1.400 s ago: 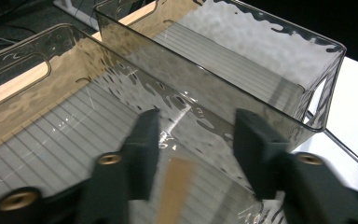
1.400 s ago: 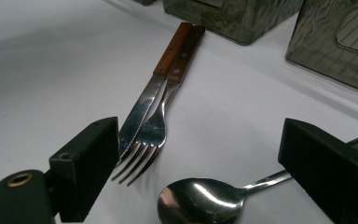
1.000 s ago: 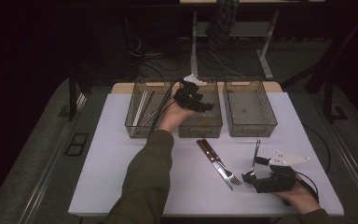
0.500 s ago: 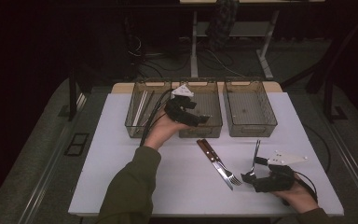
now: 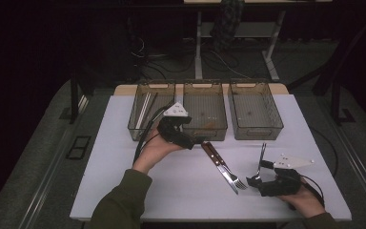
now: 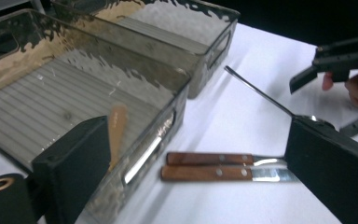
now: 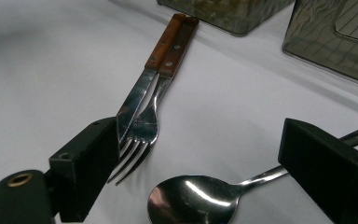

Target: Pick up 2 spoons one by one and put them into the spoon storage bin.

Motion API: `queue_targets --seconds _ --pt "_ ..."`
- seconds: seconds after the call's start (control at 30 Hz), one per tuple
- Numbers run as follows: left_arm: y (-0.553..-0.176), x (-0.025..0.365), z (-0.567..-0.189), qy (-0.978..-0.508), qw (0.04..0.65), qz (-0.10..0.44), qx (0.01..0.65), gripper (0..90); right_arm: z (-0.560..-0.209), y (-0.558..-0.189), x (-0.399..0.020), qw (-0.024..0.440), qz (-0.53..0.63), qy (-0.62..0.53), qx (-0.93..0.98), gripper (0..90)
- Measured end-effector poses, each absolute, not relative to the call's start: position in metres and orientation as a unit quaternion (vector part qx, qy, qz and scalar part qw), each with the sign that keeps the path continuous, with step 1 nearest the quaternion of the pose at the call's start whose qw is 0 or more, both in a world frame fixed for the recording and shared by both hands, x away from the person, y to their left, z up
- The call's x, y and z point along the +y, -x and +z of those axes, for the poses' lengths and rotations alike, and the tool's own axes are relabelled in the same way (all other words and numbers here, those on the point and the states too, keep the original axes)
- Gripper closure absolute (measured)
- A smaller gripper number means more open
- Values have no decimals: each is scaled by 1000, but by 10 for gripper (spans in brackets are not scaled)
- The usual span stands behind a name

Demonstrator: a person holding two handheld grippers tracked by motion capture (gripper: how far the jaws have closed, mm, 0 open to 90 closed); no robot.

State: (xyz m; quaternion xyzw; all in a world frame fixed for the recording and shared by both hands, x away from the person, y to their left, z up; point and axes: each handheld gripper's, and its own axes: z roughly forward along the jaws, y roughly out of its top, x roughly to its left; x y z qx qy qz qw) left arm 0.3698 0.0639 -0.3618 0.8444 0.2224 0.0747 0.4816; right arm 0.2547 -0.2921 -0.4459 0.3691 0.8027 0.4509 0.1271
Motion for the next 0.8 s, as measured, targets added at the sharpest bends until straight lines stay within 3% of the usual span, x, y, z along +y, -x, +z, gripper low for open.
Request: queue_targets --seconds 0.23,0.8 --pt "-351 77 -372 -846 480 77 220 0 -446 -255 -292 128 450 -370 802 122" --pt "-314 107 -395 -848 474 88 222 0 -445 -254 -292 130 449 -367 804 122"
